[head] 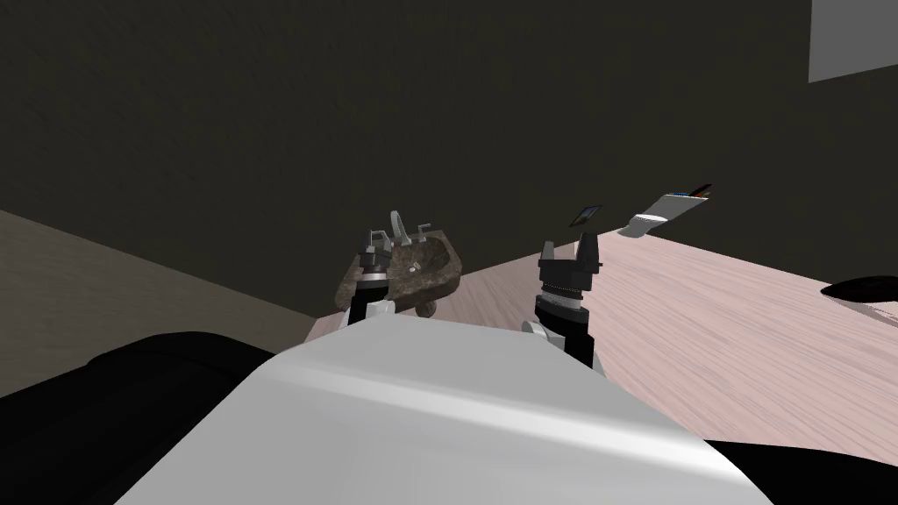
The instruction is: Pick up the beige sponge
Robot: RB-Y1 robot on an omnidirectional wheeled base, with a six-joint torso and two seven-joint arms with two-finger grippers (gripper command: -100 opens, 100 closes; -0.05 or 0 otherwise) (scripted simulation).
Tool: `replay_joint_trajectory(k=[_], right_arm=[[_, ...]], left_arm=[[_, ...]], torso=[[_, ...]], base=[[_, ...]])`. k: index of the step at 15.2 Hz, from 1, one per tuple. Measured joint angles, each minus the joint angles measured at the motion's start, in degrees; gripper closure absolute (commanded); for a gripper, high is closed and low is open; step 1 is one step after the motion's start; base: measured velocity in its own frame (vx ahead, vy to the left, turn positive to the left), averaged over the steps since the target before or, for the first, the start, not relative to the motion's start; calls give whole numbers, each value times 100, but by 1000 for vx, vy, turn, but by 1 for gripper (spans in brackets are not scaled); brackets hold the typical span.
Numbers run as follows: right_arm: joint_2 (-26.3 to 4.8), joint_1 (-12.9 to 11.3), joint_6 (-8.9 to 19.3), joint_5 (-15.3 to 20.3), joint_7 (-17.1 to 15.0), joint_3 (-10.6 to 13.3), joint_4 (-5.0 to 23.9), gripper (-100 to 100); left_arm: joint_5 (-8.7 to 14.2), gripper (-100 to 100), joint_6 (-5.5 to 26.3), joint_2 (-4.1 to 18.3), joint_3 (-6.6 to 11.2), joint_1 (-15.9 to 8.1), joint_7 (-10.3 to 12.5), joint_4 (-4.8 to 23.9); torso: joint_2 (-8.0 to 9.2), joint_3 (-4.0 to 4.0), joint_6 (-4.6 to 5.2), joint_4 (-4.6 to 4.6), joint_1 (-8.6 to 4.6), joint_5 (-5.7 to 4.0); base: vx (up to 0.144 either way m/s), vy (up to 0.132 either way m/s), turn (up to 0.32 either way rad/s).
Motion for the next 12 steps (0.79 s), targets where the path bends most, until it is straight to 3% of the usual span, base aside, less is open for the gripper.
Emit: replay_joint_trajectory(k=[8,12], right_arm=[[0,1,0,0,0,0,0,0],[0,1,0,0,0,0,0,0]], left_arm=[[163,-100,235,828,-18,9,154,94],[362,-100,522,1316,-21,16,344,189]], torso=[[-16,-9,0,-3,-3,-1],[-27,-15,0,-6,-9,-2]], base=[[32,-13,15],[62,-26,25]])
